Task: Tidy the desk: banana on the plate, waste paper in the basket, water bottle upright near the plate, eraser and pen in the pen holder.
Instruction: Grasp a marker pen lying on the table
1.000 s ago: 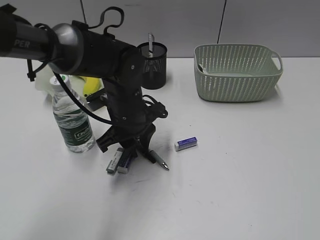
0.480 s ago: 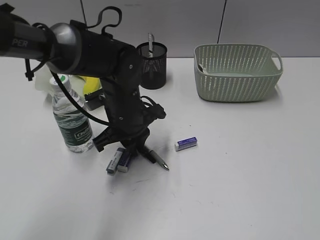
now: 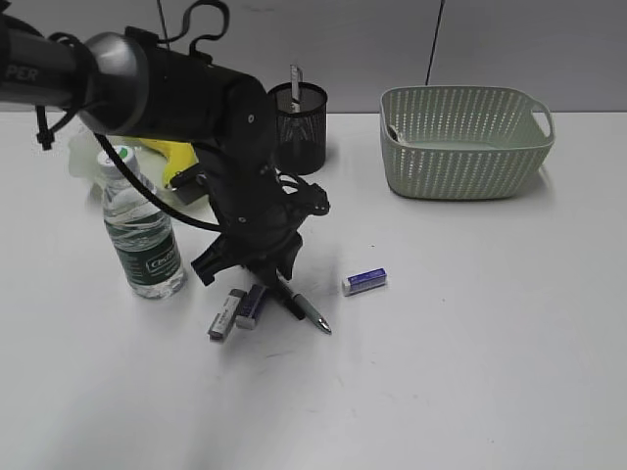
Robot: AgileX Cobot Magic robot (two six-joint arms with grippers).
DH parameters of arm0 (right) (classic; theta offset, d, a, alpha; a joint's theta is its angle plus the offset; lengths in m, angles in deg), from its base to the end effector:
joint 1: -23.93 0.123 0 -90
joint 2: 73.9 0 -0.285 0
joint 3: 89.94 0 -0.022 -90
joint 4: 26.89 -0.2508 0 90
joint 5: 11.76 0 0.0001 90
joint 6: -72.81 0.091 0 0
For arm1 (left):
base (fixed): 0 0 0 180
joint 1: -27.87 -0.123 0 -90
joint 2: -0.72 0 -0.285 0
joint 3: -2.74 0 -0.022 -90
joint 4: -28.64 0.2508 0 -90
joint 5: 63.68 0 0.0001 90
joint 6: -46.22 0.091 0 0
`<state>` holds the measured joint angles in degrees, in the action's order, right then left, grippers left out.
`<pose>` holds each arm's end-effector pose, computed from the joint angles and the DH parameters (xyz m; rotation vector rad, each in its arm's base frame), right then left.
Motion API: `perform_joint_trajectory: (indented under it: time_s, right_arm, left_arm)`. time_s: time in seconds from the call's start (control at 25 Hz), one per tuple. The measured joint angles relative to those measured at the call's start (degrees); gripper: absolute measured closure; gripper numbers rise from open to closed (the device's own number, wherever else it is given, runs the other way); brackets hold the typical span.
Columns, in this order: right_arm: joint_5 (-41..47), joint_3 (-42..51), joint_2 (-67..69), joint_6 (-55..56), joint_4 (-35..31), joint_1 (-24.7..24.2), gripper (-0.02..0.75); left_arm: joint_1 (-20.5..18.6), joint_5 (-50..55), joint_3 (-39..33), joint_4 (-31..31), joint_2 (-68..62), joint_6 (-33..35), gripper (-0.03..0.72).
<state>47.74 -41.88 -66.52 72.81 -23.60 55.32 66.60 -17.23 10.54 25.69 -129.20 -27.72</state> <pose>-0.0029 -0.0071 0.2816 -0.5430 1.9415 0.2818 0.3294 -0.2685 0.1377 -0.9690 2.8935 -0.2887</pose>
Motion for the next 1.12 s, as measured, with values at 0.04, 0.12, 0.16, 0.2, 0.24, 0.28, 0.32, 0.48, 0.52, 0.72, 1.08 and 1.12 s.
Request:
perform_joint_trajectory:
  time_s: [0.04,0.12,0.16,0.2,0.24,0.28,0.32,0.48,0.52,0.72,1.08,1.12]
  right_arm:
    - [0.00,0.00,0.00,0.00,0.00,0.00,0.451]
    - [0.00,0.00,0.00,0.00,0.00,0.00,0.451]
    - [0.00,0.00,0.00,0.00,0.00,0.00,0.451]
    - [0.00,0.00,0.00,0.00,0.00,0.00,0.451]
    - [0.00,0.00,0.00,0.00,0.00,0.00,0.451]
    - [0.00,0.00,0.00,0.00,0.00,0.00,0.451]
    - [0.00,0.00,0.00,0.00,0.00,0.00,0.451]
    - [0.00,0.00,0.00,0.00,0.00,0.00,0.451]
    - [0.00,0.00,0.00,0.00,0.00,0.00,0.451]
    - [0.00,0.00,0.00,0.00,0.00,0.00,0.451]
    - [0.00,0.00,0.00,0.00,0.00,0.00,0.451]
    - [0.00,0.00,0.00,0.00,0.00,0.00,0.451]
  left_arm:
    - [0.00,-0.15,0.00,0.00,0.15,0.05,0.606]
    - [0.00,-0.55,0.00,0.00,0.50,0.05,0.601]
    - [0.00,-0.92,0.00,0.00,0.56,0.05,0.599]
    - [0.00,-1.28,0.00,0.00,0.56,0.05,0.598]
    - [0.00,-1.35,0.00,0.00,0.56,0.05,0.596]
    - [0.00,-1.35,0.00,0.00,0.50,0.05,0.595]
    - [0.00,-1.35,0.00,0.00,0.45,0.05,0.593]
    - [0.00,0.58,0.00,0.10,-0.05,0.05,0.589]
    - [0.00,1.54,-0.06,0.31,-0.11,0.05,0.589]
    - [0.00,2.95,-0.06,0.97,-0.11,0.17,0.587]
    - [0.30,1.66,-0.06,-0.79,-0.11,0.68,0.552]
    - [0.59,1.72,-0.06,-0.79,-0.11,0.68,0.538]
